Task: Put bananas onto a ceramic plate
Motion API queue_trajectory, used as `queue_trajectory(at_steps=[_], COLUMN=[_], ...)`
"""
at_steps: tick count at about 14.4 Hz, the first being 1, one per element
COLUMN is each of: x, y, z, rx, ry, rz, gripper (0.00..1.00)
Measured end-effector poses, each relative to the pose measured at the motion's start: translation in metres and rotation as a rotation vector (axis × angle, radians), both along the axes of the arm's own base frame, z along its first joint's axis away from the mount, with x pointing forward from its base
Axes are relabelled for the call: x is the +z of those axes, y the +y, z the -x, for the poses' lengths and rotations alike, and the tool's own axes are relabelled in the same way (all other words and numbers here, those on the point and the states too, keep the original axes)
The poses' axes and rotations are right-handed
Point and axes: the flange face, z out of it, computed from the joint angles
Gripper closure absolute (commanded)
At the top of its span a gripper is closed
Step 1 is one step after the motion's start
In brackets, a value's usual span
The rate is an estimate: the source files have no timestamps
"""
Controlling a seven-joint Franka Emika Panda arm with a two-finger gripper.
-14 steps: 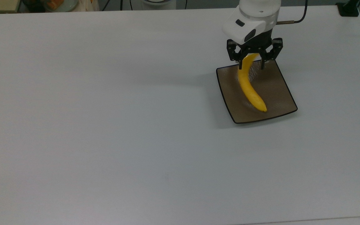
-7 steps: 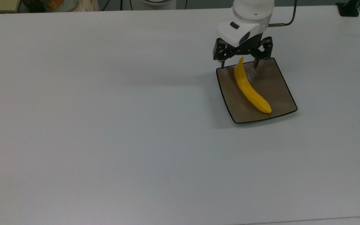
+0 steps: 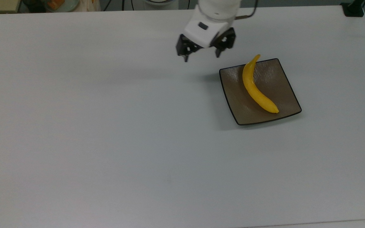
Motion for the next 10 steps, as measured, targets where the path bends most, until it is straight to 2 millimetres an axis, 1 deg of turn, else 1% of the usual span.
queue_trajectory(at_steps=[3,6,8,10], x=[0.02,0.041,0.06,0.067], y=[-0.058,-0.124,-0.174,-0.194], z=[-0.003,-0.003,0.001,0.004], rx=[0.027,-0.049,-0.124,-0.152], ry=[-0.002,-0.029,-0.047,-0.055], rz=[0.028,0.036,-0.045,-0.08], gripper=[0.0,0.0,0.0,0.0])
